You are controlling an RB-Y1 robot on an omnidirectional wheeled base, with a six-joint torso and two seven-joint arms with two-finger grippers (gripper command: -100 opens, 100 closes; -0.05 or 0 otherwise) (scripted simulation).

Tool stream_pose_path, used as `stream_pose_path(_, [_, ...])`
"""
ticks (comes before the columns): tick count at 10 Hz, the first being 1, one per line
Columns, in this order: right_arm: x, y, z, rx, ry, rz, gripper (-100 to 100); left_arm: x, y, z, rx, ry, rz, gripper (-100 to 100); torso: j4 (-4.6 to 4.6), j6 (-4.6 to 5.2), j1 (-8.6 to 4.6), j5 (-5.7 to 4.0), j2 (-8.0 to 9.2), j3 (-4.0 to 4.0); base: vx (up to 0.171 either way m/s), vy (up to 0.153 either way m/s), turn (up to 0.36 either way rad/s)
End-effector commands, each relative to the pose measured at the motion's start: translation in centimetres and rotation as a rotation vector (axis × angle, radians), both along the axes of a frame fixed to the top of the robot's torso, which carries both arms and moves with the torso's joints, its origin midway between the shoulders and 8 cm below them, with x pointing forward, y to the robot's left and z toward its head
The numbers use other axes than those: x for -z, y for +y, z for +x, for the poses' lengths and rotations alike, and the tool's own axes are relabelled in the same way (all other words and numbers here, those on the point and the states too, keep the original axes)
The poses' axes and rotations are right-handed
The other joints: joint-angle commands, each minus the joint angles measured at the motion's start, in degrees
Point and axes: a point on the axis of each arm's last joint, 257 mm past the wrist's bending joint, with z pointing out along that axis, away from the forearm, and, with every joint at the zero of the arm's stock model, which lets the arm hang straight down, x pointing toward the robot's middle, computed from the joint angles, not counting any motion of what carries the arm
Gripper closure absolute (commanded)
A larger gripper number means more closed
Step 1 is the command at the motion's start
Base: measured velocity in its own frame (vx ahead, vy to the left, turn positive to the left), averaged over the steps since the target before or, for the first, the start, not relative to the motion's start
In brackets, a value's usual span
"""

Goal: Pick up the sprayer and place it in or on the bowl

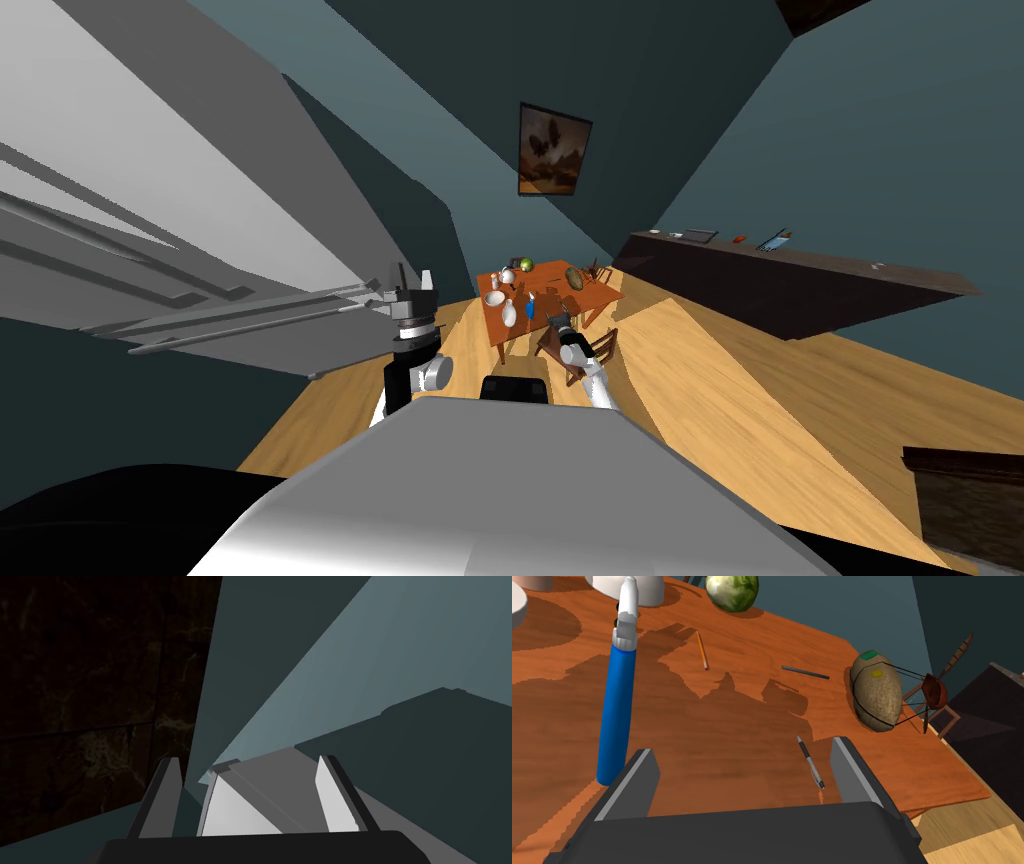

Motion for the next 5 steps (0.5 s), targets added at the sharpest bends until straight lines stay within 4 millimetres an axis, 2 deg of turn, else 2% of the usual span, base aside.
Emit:
stream_pose_path(1, [1.9,0.2,0.3,-0.002,0.057,0.031,-100,0.0,0.0,0.0,0.0,0.0,0.0,0,0.0,0.0,0.0,0.0,0.0,0.0,0.021,-0.028,0.109])
stream_pose_path(5, [6.0,2.0,1.0,-0.015,0.198,0.13,-100,0.0,0.0,0.0,0.0,0.0,0.0,0,-0.02,-0.02,-0.11,-0.02,-0.12,-0.07,0.041,-0.056,0.172])
